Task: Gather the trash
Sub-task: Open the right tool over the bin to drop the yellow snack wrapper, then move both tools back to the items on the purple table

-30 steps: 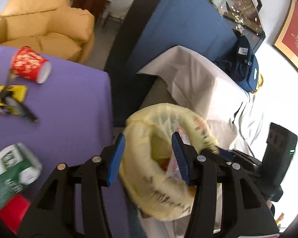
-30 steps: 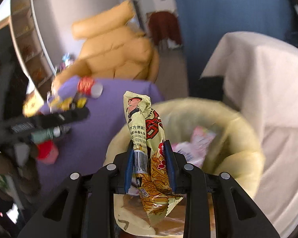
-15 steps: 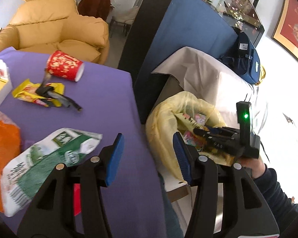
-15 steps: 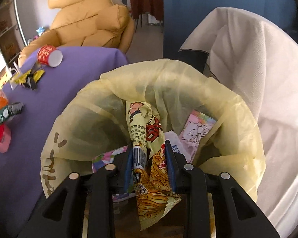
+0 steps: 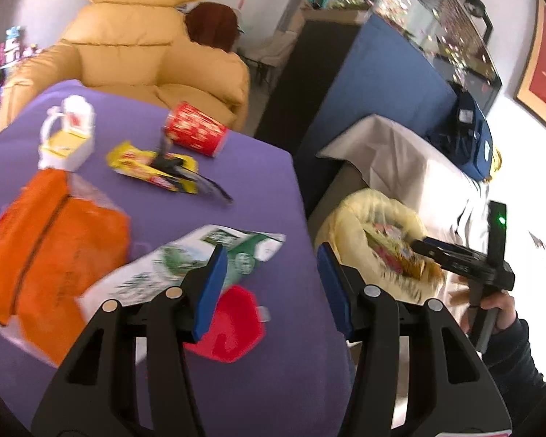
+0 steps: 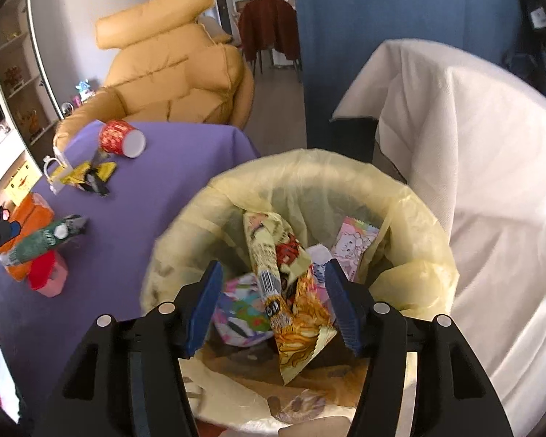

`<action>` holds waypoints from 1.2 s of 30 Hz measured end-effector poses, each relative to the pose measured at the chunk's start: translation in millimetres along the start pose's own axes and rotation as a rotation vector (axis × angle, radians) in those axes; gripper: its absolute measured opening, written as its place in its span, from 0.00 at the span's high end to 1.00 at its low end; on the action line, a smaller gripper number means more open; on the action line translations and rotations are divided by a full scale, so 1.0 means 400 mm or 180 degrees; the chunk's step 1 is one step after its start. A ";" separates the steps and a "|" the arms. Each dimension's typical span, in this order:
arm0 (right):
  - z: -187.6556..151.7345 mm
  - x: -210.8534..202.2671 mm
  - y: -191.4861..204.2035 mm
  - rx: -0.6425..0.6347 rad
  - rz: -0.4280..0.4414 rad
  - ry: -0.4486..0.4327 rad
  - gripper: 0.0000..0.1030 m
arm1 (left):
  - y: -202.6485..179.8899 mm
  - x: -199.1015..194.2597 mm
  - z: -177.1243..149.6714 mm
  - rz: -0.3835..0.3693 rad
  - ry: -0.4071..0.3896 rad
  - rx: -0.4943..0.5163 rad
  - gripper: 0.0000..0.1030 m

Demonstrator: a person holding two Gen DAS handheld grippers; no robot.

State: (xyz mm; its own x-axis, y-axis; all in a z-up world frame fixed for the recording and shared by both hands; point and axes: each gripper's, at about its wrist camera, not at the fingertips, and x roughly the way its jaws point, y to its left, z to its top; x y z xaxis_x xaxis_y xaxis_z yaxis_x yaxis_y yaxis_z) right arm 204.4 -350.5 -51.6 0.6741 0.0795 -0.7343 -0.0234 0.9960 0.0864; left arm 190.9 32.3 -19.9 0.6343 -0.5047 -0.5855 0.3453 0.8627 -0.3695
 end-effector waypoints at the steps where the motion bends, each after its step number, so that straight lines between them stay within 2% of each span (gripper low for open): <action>1: 0.001 -0.012 0.011 -0.0024 0.0009 -0.0038 0.46 | 0.011 -0.012 0.001 0.0024 -0.0036 -0.0018 0.53; 7: 0.009 -0.059 0.115 -0.0298 0.0374 -0.0159 0.45 | 0.109 -0.093 0.006 0.0276 -0.0248 -0.0193 0.52; 13: -0.001 -0.025 0.270 -0.0709 0.0678 0.0064 0.45 | 0.207 -0.167 -0.010 0.0610 -0.0469 -0.0373 0.52; 18: -0.028 0.009 0.370 -0.0778 0.0882 0.0098 0.45 | 0.279 -0.189 -0.018 0.0797 -0.0459 -0.0515 0.52; 21: -0.034 0.036 0.399 -0.0659 0.1123 0.0197 0.45 | 0.301 -0.187 -0.030 0.0627 -0.0354 -0.0562 0.52; 25: -0.040 0.074 0.433 -0.0675 0.1053 0.0269 0.45 | 0.252 -0.146 -0.023 0.0179 -0.0133 -0.0309 0.50; 29: -0.056 0.087 0.446 -0.0747 0.0971 0.0302 0.45 | 0.192 -0.072 -0.025 0.0055 0.0096 0.0020 0.49; 34: -0.071 0.102 0.428 -0.0697 0.0974 0.0393 0.45 | 0.167 0.019 0.012 0.0027 0.0310 0.0252 0.49; 36: -0.076 0.100 0.418 -0.0669 0.0992 0.0388 0.45 | 0.175 0.064 0.033 -0.0078 0.0517 0.0284 0.49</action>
State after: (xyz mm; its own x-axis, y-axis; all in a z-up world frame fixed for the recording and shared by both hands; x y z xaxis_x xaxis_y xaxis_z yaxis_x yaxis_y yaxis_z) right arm 205.1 -179.5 -86.9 0.5186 0.3711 -0.7703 -0.3722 0.9090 0.1874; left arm 240.5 80.3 -51.1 0.5076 -0.5180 -0.6885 0.4237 0.8459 -0.3240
